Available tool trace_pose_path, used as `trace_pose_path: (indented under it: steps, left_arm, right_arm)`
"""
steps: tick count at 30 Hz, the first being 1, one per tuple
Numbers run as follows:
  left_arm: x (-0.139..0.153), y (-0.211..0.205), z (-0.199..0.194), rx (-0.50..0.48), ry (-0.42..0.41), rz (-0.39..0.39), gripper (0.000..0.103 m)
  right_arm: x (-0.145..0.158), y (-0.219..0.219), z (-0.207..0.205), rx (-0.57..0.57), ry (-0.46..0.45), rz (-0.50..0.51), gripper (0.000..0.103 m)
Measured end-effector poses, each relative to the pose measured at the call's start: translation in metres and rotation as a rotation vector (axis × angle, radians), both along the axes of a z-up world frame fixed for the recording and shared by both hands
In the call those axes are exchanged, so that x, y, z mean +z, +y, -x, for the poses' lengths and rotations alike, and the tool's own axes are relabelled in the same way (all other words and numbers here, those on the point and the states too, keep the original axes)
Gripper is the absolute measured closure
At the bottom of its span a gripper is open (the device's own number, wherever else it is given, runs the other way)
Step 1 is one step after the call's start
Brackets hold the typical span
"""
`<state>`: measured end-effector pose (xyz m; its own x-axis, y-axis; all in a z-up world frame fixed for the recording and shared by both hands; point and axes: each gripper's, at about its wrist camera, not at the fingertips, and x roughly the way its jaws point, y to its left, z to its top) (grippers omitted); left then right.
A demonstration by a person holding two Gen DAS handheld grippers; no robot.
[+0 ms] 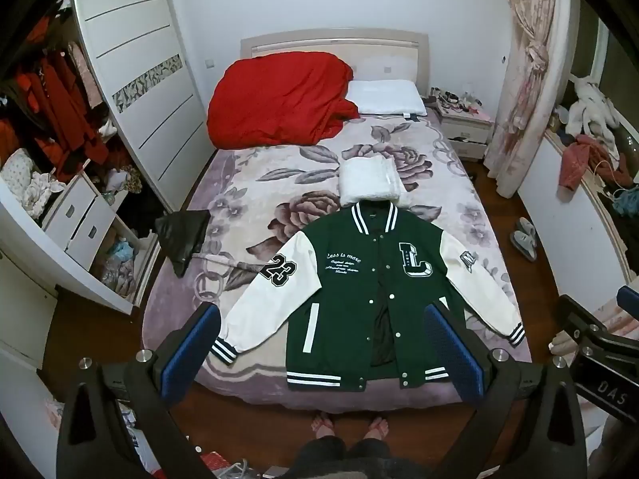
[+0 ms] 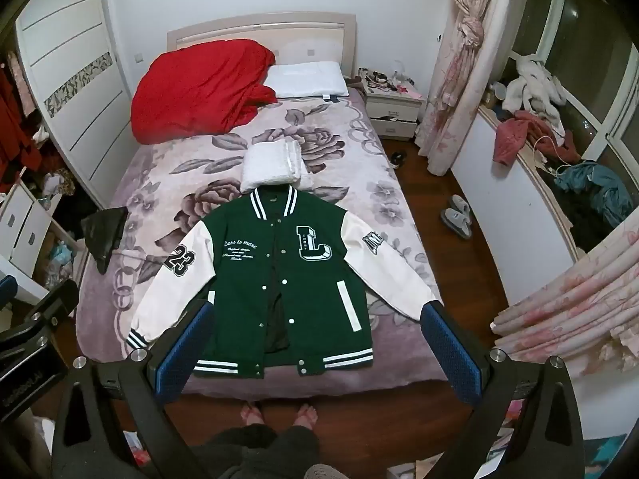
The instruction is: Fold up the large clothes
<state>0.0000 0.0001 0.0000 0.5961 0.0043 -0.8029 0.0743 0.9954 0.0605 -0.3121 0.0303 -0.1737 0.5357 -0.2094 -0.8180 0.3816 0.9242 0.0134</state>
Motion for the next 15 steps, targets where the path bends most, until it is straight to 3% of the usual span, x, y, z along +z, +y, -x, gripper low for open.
trace_pose_path:
  steps: [15]
  left_arm:
    - [-0.0001,0.0000,0.0000,0.001,0.003,-0.004,0.000]
  right_arm:
    - [0.0035,-0.0002,-0.0008,0.002,-0.008,-0.006,0.000]
